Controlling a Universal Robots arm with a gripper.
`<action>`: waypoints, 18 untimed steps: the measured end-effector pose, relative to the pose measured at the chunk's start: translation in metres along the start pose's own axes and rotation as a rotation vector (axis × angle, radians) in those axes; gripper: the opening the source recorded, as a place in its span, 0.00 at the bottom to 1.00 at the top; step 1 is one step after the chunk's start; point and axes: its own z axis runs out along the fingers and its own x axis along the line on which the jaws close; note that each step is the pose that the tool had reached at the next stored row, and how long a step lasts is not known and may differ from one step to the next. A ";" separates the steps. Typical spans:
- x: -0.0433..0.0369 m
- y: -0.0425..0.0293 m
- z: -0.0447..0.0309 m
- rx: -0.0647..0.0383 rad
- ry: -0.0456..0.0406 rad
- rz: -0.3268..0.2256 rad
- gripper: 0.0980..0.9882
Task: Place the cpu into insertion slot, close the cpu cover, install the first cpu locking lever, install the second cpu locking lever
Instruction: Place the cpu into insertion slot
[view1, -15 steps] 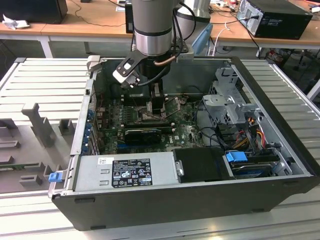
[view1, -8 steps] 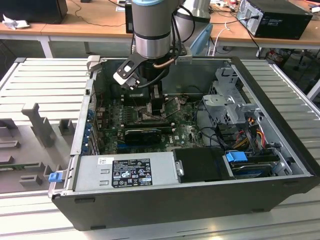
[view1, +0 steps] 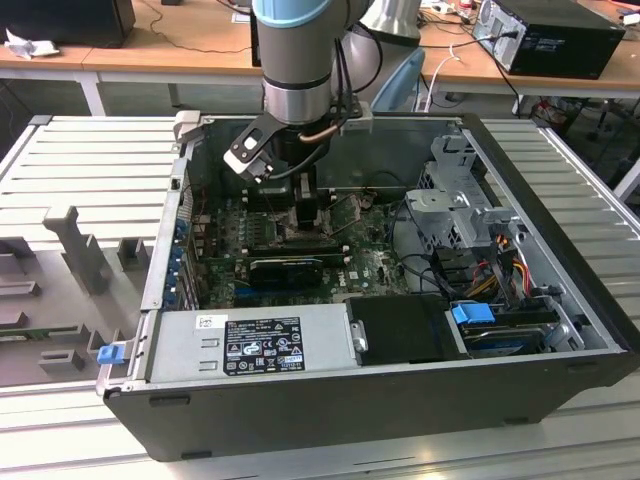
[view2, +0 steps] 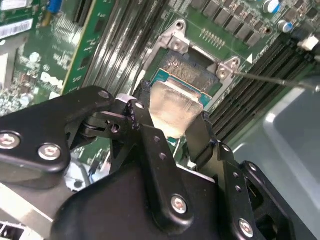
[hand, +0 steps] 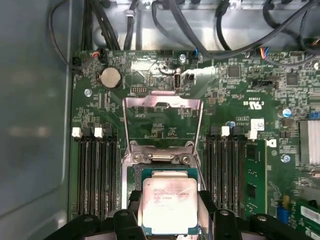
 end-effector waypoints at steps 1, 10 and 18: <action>0.0002 -0.0008 0.0018 0.000 0.0000 0.000 0.48; 0.0017 -0.0055 0.0154 0.000 0.0017 -0.019 0.48; 0.0044 -0.0055 0.0228 0.000 0.0009 -0.009 0.48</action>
